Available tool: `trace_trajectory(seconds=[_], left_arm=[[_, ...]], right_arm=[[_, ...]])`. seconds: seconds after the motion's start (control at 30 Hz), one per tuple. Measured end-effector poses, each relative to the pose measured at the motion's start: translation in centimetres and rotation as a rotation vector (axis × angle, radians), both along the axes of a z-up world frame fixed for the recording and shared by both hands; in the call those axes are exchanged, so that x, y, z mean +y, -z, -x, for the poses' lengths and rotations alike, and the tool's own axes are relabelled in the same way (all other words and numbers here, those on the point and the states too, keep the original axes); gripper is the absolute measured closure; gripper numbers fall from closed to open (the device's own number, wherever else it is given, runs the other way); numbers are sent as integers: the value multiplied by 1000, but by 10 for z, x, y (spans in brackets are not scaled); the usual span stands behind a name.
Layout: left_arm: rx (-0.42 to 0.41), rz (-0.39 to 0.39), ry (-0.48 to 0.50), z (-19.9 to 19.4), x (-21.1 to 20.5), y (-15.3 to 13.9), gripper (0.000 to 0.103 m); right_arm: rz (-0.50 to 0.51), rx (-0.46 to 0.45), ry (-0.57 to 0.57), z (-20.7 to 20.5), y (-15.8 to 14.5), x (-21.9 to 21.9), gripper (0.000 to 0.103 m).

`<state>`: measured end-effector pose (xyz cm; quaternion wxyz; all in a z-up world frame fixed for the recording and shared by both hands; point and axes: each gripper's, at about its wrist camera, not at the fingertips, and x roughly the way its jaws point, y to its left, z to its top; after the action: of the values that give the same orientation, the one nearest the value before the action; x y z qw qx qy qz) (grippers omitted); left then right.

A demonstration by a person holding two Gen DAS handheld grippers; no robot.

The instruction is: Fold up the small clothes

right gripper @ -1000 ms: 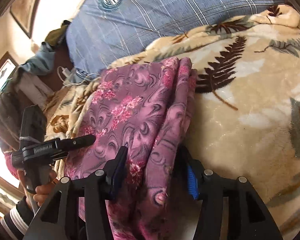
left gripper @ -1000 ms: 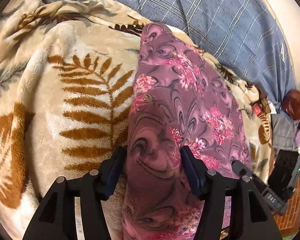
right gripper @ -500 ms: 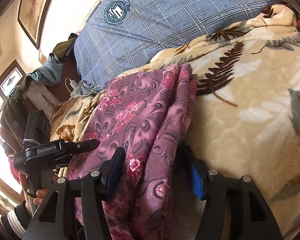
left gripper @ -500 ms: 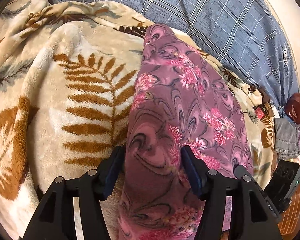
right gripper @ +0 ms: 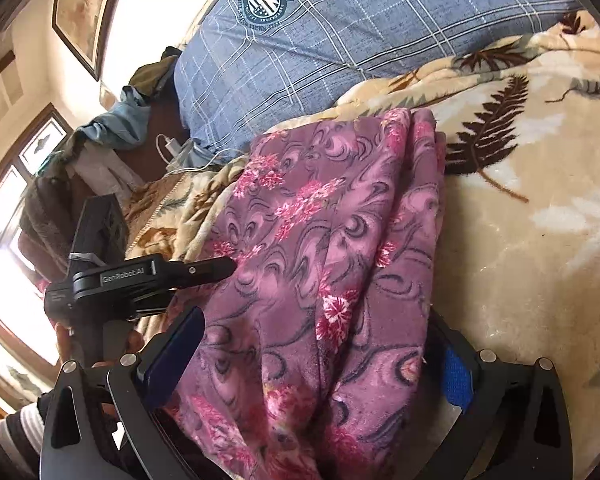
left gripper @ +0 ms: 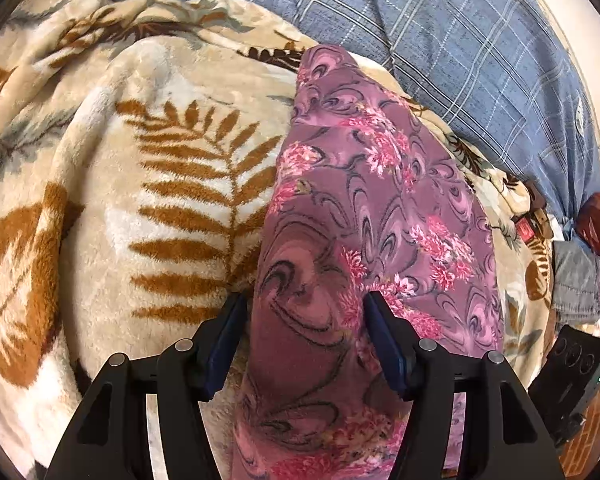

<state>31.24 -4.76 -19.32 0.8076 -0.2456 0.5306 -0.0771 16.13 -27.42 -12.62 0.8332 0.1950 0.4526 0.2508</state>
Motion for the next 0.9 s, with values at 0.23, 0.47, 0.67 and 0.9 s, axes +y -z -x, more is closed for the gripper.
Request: trace_trajectory(seconds=[0.23,0.47,0.67,0.9], left_arm=[[-24,11,-47,31,29,-22,43],[-108,-154,-29,50,25,-51,43],[-58,-103,-14,-1,14,-51,43],[-54,-152,7,-78,-14,-50,43]], right_arm=[[207,-46,189,20,-24,-15,0],[232,-227,237,53,-68,-17,0],[275,-120,264,2,-61,-14,0],[262,104,212,-94,-18,-13,5]])
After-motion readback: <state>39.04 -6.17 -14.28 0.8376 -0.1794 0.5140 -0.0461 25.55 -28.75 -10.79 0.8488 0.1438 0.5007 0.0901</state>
